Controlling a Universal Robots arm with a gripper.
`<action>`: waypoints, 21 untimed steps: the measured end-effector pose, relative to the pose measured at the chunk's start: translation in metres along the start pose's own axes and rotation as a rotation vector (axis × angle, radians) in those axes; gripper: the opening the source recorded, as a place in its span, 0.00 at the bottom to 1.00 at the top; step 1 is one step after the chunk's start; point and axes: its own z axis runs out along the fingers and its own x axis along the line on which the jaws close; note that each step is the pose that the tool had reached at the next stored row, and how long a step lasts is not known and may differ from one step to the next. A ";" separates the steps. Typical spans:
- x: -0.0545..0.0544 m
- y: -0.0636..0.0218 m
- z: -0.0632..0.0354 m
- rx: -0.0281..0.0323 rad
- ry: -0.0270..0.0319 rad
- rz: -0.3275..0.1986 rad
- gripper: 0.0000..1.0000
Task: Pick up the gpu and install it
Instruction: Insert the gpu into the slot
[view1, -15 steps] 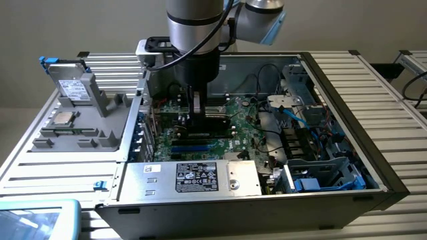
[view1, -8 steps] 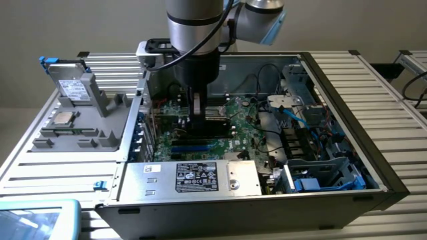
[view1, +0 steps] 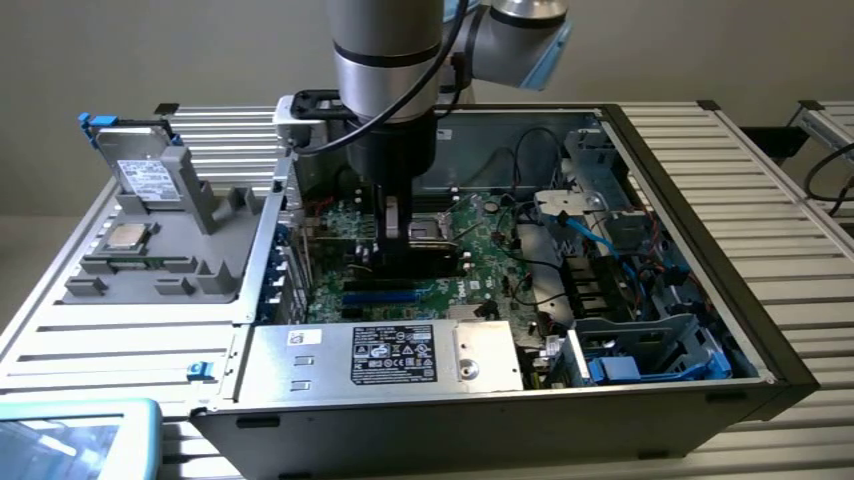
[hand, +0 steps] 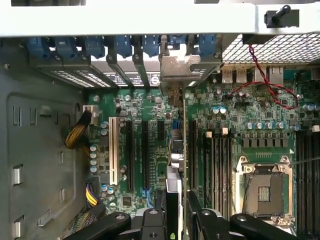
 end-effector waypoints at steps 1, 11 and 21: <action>0.000 0.0000 0.0013 0.0000 0.0000 0.000 0.27; 0.000 0.0008 0.0132 -0.0002 0.0001 -0.005 0.27; -0.004 0.0045 0.0189 -0.0001 -0.0001 -0.013 0.27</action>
